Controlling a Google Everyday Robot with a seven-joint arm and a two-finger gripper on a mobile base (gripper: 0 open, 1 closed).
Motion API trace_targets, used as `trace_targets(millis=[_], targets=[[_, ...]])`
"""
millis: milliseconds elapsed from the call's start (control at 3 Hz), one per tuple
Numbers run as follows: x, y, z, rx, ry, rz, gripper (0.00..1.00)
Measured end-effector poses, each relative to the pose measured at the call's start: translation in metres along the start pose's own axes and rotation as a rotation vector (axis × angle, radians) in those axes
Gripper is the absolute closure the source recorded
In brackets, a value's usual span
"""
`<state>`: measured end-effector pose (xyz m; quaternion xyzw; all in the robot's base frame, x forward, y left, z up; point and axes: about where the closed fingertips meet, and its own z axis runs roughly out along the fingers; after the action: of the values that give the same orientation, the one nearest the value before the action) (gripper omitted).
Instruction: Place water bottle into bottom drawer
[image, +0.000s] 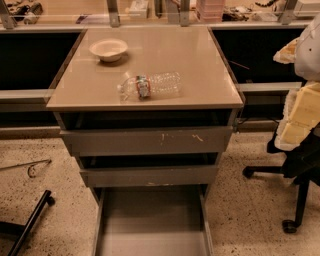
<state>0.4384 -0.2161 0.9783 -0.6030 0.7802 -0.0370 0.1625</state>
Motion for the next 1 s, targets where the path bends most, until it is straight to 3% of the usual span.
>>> trace_targets(millis=[333,667,1000], targets=[[0.0,0.0,0.0,0.0,0.0,0.0,0.0],[-0.017,-0.022,0.028,-0.037,-0.035,-0.031,0.0],[-0.069,-0.065,0.082,-0.101,-0.125,-0.098,0.0]])
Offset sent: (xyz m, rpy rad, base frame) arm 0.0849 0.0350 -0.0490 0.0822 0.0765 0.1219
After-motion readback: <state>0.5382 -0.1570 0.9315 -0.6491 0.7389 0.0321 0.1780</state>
